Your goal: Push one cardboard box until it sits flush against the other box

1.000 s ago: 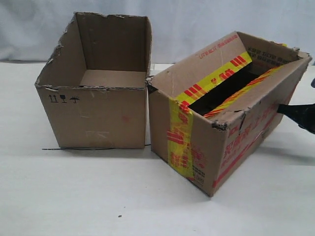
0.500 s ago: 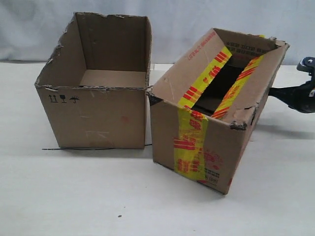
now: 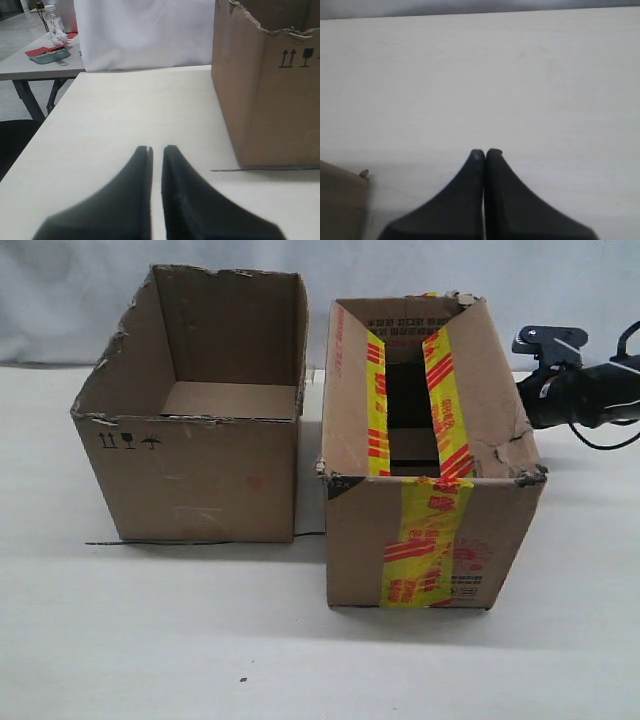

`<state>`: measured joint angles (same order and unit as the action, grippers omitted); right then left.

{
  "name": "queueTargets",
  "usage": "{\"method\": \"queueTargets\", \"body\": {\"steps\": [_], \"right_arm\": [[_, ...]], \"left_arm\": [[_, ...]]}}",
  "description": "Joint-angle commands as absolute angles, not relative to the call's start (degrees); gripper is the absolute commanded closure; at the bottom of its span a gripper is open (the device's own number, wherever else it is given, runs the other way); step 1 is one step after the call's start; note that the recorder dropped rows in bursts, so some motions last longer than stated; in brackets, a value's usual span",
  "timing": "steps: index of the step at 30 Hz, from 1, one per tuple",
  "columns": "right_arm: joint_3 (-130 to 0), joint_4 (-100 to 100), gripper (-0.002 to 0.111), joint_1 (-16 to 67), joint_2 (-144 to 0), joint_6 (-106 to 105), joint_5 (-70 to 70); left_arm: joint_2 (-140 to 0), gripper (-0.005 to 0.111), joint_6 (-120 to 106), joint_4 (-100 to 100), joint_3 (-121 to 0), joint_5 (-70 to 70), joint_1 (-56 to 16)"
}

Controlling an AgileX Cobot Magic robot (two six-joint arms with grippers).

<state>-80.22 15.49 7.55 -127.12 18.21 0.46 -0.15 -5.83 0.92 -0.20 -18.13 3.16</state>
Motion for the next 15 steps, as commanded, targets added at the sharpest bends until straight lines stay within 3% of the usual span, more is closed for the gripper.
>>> {"method": "queueTargets", "body": {"steps": [1, 8, 15], "right_arm": [[-81.85, 15.91, 0.109, 7.35, -127.13, 17.51, 5.02], [-80.72, 15.49, 0.109, 4.61, -118.67, 17.51, 13.48], [-66.14, 12.12, 0.109, -0.43, -94.51, 17.51, 14.78]], "left_arm": [[0.00, 0.107, -5.67, 0.39, 0.00, -17.68, 3.17], [0.00, 0.107, -5.67, 0.39, 0.00, -17.68, 3.17], [0.00, 0.107, -5.67, 0.39, 0.00, -17.68, 3.17]]}}
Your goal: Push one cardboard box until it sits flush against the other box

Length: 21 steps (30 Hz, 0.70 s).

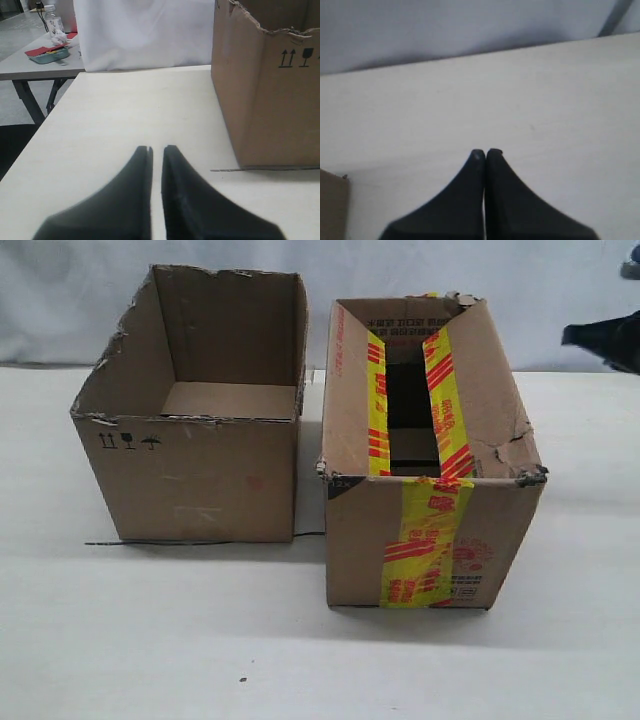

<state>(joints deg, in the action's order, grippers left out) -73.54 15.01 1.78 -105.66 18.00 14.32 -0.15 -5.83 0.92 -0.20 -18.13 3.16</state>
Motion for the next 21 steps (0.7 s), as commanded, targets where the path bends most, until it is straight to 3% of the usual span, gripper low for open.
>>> {"method": "queueTargets", "body": {"steps": [1, 4, 6, 11, 14, 21], "right_arm": [[-60.08, 10.28, 0.109, -0.66, -87.05, 17.51, 14.51], [-47.63, 5.29, 0.109, 1.37, -73.03, 17.51, 11.37], [-35.47, 2.27, 0.109, 7.57, -59.59, 17.51, 9.12], [-20.56, -2.70, 0.109, 24.86, -40.32, 17.50, 13.28], [-13.73, -6.03, 0.109, 34.60, -37.91, 18.00, 11.91], [-10.01, -7.12, 0.109, 39.45, -47.59, 18.51, -2.44]], "left_arm": [[0.00, 0.107, -5.67, 0.39, 0.00, -17.68, 3.17], [0.00, 0.107, -5.67, 0.39, 0.00, -17.68, 3.17], [0.00, 0.107, -5.67, 0.39, 0.00, -17.68, 3.17], [0.00, 0.107, -5.67, 0.39, 0.00, -17.68, 3.17], [0.00, 0.107, -5.67, 0.39, 0.00, -17.68, 3.17], [0.00, 0.107, -5.67, 0.39, 0.00, -17.68, 3.17]]}}
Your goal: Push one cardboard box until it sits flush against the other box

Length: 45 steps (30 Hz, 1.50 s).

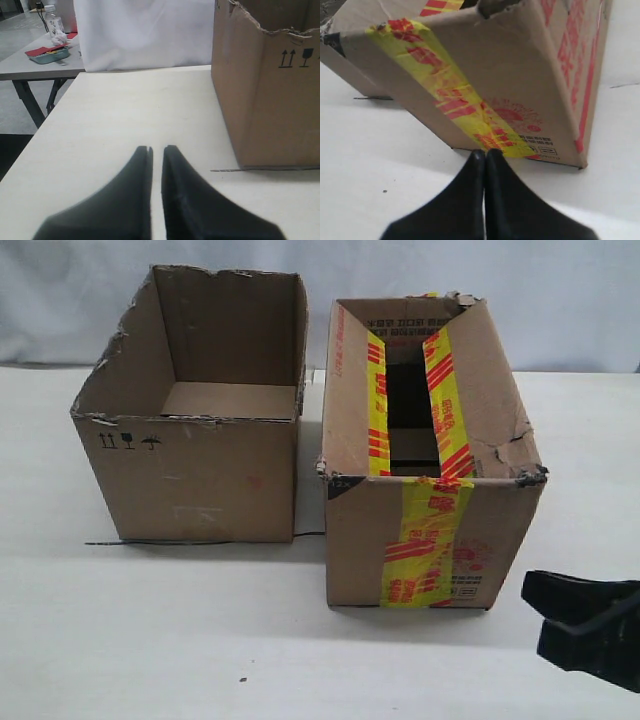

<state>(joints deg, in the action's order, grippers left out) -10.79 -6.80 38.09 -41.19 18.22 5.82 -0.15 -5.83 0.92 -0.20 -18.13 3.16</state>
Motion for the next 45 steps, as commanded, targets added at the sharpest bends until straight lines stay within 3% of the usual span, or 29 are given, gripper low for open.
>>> {"method": "queueTargets", "body": {"steps": [1, 9, 19, 37, 45], "right_arm": [[-10.01, -7.00, 0.109, 39.45, -50.38, 18.51, -5.26], [-15.28, -6.85, 0.109, 34.37, -66.02, 13.18, -11.49], [-16.16, -6.85, 0.109, 28.46, -67.20, 9.46, -12.97], [-28.51, -6.85, 0.109, 28.17, -83.21, 5.25, -13.04], [-28.75, -1.93, 0.109, 27.85, -75.03, 4.34, -2.36]], "left_arm": [[0.00, 0.107, -5.67, 0.39, 0.00, -17.68, 3.17], [0.00, 0.107, -5.67, 0.39, 0.00, -17.68, 3.17], [0.00, 0.107, -5.67, 0.39, 0.00, -17.68, 3.17], [0.00, 0.107, -5.67, 0.39, 0.00, -17.68, 3.17], [0.00, 0.107, -5.67, 0.39, 0.00, -17.68, 3.17]]}}
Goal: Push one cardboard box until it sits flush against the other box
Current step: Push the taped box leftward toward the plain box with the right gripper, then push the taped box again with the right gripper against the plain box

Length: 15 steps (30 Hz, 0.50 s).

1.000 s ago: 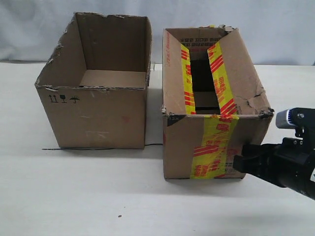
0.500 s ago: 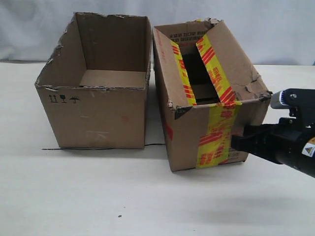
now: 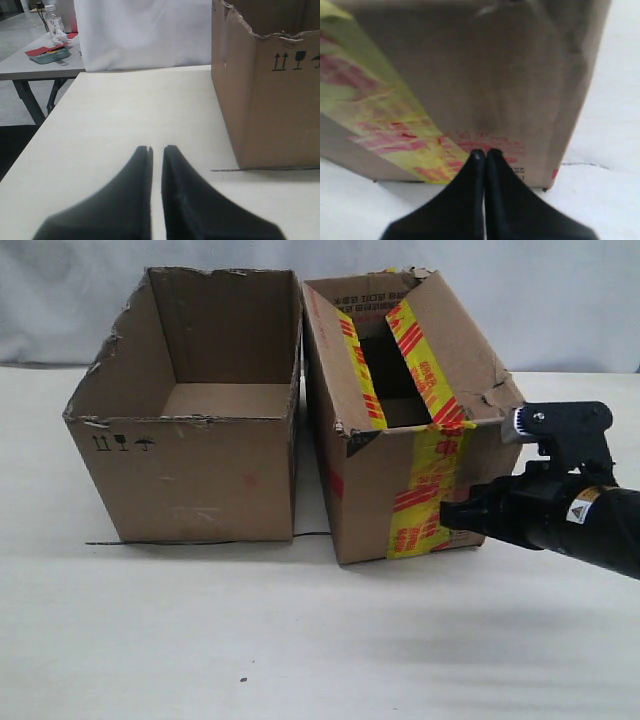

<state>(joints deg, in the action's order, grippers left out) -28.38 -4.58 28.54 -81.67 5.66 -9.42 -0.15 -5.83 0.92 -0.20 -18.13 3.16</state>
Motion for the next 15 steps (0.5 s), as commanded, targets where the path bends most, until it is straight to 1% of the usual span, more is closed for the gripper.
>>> {"method": "queueTargets", "body": {"steps": [1, 4, 7, 11, 15], "right_arm": [[-28.75, -1.93, 0.109, 27.22, -72.33, 3.26, 0.46], [-28.65, -1.93, 0.109, 23.66, -64.85, 2.35, 5.86], [-28.56, -2.35, 0.109, 17.40, -61.52, 2.35, 6.28], [-28.56, -5.40, 0.109, 11.92, -63.98, 2.73, 4.44], [-28.30, -5.69, 0.109, 12.71, -70.93, 2.62, -0.73]], "left_arm": [[0.00, 0.107, -5.67, 0.39, 0.00, -17.68, 3.17], [0.00, 0.107, -5.67, 0.39, 0.00, -17.68, 3.17], [0.00, 0.107, -5.67, 0.39, 0.00, -17.68, 3.17], [0.00, 0.107, -5.67, 0.39, 0.00, -17.68, 3.17], [0.00, 0.107, -5.67, 0.39, 0.00, -17.68, 3.17]]}}
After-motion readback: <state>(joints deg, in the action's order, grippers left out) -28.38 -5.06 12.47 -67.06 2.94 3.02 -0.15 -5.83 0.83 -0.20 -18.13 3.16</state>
